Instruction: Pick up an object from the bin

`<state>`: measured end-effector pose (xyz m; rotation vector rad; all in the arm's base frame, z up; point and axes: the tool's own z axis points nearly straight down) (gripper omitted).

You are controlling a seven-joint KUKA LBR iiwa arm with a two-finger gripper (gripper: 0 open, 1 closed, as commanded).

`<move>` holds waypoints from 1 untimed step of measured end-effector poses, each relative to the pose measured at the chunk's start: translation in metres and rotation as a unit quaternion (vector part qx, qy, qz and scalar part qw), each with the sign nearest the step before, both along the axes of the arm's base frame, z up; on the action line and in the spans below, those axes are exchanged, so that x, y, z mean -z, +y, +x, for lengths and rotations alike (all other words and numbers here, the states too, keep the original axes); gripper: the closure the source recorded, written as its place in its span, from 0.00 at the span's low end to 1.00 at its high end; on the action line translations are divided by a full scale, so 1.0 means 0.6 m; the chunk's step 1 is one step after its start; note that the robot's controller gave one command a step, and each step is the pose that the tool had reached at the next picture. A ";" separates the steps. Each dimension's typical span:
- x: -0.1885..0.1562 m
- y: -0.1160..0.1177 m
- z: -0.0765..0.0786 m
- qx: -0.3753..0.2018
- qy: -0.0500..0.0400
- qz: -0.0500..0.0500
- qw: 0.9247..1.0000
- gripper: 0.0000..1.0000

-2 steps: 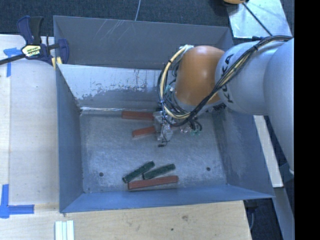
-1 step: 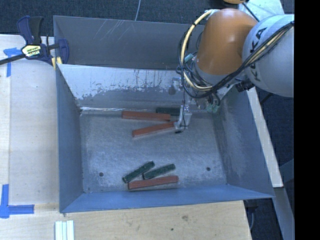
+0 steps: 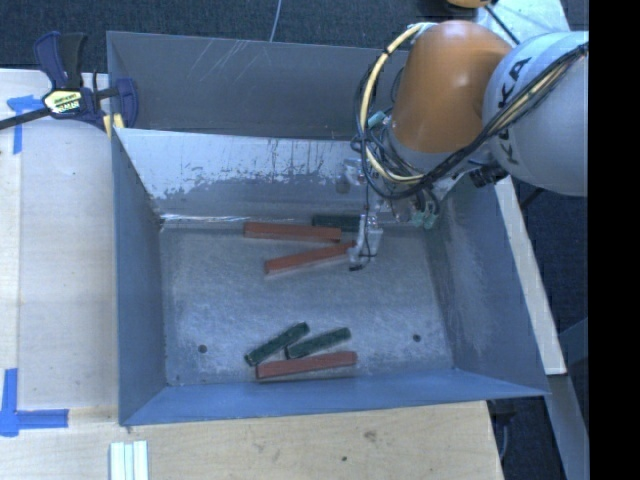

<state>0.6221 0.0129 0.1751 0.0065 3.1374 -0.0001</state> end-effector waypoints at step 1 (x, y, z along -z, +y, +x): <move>0.092 0.006 -0.005 -0.003 -0.003 0.000 1.000 0.00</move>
Offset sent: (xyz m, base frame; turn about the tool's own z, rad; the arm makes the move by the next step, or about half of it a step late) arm -0.0009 0.0099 -0.0987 0.2283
